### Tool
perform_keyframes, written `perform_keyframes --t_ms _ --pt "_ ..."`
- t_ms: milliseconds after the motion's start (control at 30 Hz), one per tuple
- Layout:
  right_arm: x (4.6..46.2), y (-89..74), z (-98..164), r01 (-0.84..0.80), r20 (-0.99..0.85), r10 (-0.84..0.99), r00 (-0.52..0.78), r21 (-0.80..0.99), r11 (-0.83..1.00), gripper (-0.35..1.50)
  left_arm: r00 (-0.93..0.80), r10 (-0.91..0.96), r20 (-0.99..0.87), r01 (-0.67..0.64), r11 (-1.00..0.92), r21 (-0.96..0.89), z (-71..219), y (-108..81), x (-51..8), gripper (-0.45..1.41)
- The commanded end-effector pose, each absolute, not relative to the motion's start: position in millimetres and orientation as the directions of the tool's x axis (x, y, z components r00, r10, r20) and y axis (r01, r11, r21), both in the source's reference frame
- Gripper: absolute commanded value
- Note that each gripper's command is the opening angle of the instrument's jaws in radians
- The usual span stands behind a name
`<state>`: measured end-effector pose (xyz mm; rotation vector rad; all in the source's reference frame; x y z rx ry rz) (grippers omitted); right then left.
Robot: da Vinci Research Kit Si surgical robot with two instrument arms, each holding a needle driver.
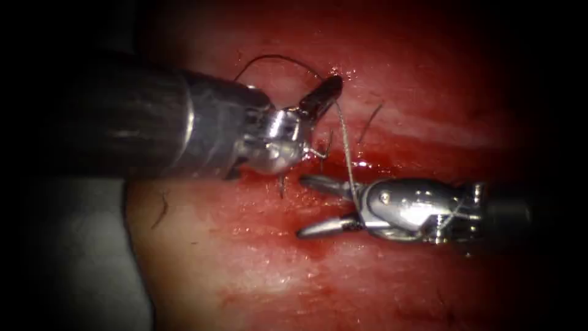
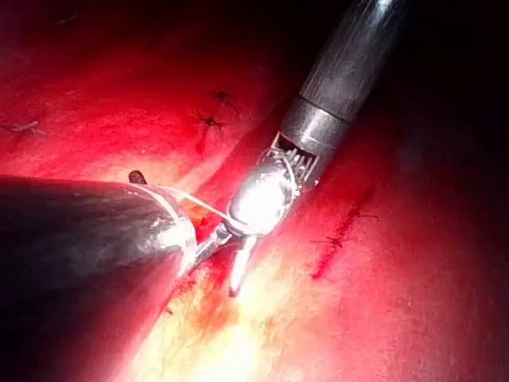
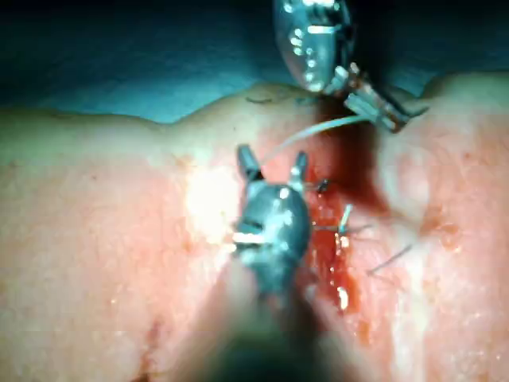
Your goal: Wound Closure
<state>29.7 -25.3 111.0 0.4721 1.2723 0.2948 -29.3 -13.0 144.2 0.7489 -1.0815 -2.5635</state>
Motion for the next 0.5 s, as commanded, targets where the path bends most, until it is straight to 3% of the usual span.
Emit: perform_keyframes --t_ms 33,500 --pt "29.8 -26.2 110.9 0.058 -0.843 0.471 0.259 0.5 0.864 1.13 -0.829 -0.427 -0.361 0.046 -0.696 0.717 145.3 -13.6 -29.5 -0.45" --pt "30.0 -25.1 107.9 0.129 -0.847 0.531 -0.007 0.526 0.841 1.03 -0.815 -0.442 -0.375 0.092 -0.738 0.669 151.9 -16.0 -29.8 -0.45"
